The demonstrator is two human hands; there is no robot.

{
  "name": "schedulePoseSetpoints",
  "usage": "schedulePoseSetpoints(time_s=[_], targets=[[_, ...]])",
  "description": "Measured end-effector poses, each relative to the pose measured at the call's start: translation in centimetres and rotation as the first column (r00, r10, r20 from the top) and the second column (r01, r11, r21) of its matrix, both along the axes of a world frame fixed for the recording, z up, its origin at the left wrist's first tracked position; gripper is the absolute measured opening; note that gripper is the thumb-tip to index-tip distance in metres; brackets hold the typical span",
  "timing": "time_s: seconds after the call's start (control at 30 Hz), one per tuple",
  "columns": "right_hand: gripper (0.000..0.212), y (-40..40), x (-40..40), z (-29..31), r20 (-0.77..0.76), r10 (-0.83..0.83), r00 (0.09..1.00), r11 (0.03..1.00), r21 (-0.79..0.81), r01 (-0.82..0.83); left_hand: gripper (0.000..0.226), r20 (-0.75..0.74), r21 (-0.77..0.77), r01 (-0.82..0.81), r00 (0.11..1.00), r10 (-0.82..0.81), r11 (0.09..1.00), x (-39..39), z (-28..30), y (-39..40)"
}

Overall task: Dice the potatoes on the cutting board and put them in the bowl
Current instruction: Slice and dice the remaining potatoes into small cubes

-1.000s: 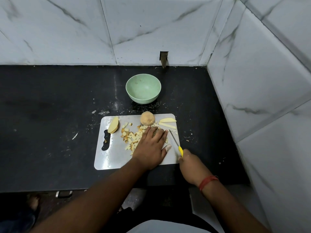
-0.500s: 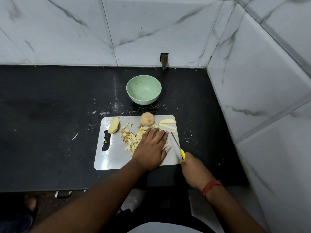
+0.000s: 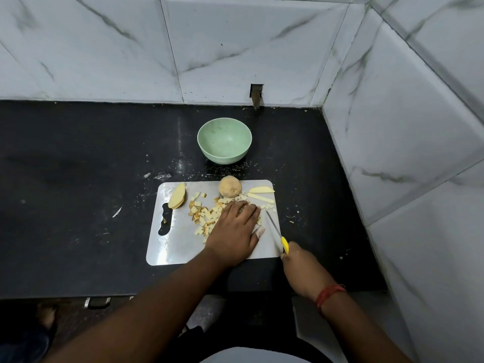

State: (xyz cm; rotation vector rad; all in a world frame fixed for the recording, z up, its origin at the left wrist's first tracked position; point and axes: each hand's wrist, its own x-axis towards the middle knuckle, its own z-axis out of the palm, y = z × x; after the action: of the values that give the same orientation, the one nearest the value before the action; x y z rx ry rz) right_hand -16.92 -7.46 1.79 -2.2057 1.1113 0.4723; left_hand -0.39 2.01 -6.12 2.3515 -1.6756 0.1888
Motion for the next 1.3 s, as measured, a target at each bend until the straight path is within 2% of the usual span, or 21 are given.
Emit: schedulePoseSetpoints(time_s=[0.13,0.43,0.67,0.9,1.1,1.3], targets=[[0.017,-0.2,0.8,0.2,0.035,-0.014,0.999,0.999,-0.033,0.016,0.057,-0.001,0.005,0.001,1.000,-0.001,1.000,0.0,-0.2,0.1],[0.018,-0.4,1.1,-0.3,-0.053,-0.003,0.999,1.000,0.002,0.003,0.057,0.001,0.023,-0.004,1.000,0.004,1.000,-0.1,-0.1,0.0],[0.012,-0.6,0.8,0.4,0.051,-0.022,0.998,1.000,-0.010,0.023,0.056,-0.009,-0.030,-0.007,1.000,0.007,1.000,-0.2,-0.1,0.3],[0.020,-0.4,1.9,-0.4,-0.030,0.002,1.000,1.000,0.017,-0.001,0.053,0.001,-0.033,-0.006,1.000,0.006,0.999,-0.2,0.0,0.2],[0.007,-0.4,0.8,-0.1,-0.036,-0.001,0.999,1.000,0.009,0.001,0.054,0.011,0.005,0.029,1.000,-0.029,1.000,0.0,-0.4,0.1],[0.017,-0.2,1.1,-0.7,-0.067,0.001,0.998,1.000,0.014,0.000,0.054,0.018,-0.005,0.037,0.999,-0.036,0.999,0.0,-0.5,0.1]])
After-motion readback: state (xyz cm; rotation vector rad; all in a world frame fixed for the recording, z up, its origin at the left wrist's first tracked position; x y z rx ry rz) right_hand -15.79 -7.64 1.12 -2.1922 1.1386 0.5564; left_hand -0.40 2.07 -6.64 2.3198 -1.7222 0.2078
